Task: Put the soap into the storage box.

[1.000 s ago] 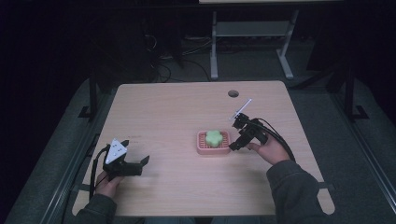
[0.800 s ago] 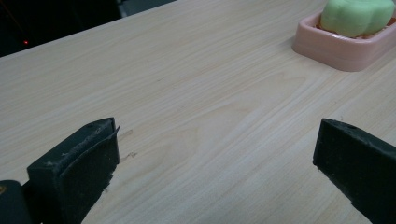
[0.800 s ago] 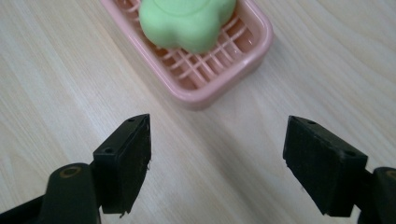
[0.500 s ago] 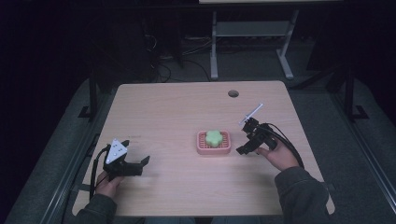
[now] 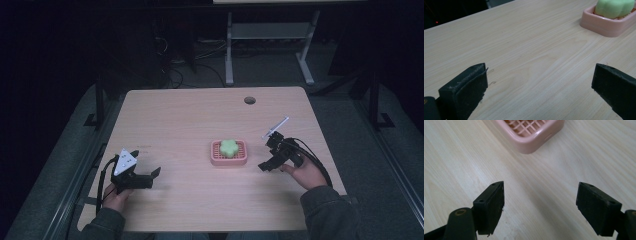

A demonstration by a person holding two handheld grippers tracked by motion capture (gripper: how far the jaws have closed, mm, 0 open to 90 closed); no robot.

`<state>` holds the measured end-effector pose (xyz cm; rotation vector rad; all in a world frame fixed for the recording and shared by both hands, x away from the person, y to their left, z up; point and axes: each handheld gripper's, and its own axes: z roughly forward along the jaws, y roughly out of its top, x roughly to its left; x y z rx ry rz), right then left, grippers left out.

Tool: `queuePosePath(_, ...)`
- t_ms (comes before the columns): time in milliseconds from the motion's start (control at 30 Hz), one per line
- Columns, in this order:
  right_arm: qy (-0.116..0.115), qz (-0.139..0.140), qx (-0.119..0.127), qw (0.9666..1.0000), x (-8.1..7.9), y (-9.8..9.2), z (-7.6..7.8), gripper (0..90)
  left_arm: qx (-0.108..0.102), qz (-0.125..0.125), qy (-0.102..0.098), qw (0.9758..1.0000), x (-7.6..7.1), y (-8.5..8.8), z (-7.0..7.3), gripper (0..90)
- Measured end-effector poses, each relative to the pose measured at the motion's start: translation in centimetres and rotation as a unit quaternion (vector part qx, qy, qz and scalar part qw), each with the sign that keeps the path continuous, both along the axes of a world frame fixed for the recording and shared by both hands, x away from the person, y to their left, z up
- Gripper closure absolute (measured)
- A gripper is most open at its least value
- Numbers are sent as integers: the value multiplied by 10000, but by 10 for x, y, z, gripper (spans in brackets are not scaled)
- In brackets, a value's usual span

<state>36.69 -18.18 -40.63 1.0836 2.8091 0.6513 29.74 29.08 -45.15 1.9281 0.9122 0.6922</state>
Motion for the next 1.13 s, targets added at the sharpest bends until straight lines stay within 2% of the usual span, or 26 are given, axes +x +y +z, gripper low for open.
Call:
queuePosePath(633,0,-235,72,9997,-27,-30,-13,225,38,2,15,10000,1,-1,-1,0)
queuePosePath(1033,-170,-342,215,9990,-54,-45,-20,216,13,14,-16,10000,1,-1,-2,0)
queuePosePath(1133,-245,-395,313,9984,-63,-48,-22,215,32,23,-10,10000,2,-1,-2,0)
